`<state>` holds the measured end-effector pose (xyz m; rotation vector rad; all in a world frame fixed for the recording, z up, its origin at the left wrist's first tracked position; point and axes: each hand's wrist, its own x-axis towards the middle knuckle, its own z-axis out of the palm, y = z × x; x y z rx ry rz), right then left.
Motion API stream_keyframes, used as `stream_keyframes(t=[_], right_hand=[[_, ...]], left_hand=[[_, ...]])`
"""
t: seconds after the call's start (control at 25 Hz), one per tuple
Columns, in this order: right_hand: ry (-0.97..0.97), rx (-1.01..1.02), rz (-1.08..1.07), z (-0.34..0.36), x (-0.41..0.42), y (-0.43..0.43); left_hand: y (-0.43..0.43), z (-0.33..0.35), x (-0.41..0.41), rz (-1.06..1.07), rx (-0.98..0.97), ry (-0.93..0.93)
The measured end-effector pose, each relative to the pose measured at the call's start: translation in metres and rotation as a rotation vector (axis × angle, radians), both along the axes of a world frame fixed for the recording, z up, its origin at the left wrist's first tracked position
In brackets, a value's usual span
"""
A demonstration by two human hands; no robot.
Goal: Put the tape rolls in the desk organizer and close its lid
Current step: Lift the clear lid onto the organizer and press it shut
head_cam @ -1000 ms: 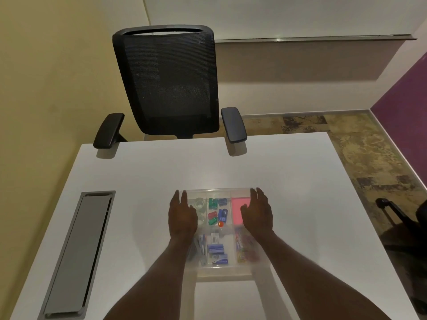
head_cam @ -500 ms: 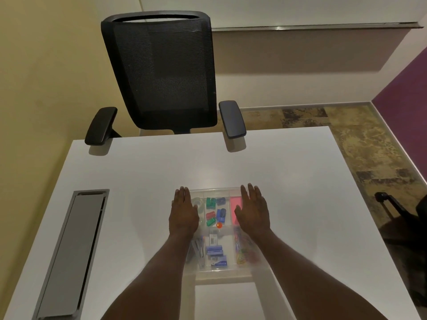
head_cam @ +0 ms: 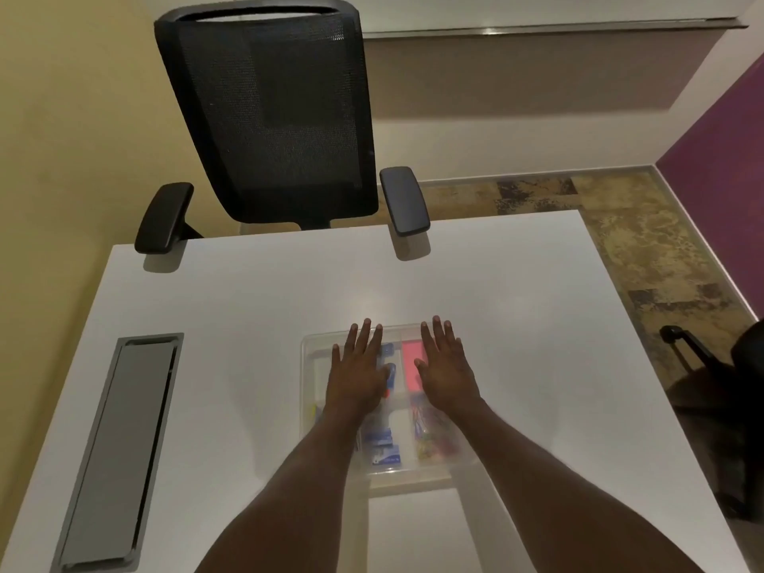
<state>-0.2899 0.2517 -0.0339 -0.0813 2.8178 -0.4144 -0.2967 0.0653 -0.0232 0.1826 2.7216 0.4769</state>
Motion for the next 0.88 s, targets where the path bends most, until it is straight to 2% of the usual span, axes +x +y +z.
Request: stream_keyframes(t=[0.12, 0.24, 0.4, 0.64, 0.88], right_hand=[[0.082, 0.008, 0.014, -0.002, 0.023, 0.008], [0.153, -0.052, -0.078, -0.010, 0.066, 0.007], [0.290, -0.039, 0.004, -0.026, 0.102, 0.008], [0.292, 0.030, 0.016, -0.031, 0.105, 0.007], [0.217, 0.064, 0.025, -0.021, 0.105, 0.006]], left_hand=[[0.014, -0.001, 0.001, 0.040, -0.041, -0.055], [0.013, -0.004, 0.000, 0.046, -0.044, -0.071], [0.013, -0.011, 0.001, 0.050, -0.044, -0.052], [0.012, -0.026, 0.004, 0.049, -0.074, 0.026], [-0.007, -0.028, 0.047, 0.047, 0.018, 0.095]])
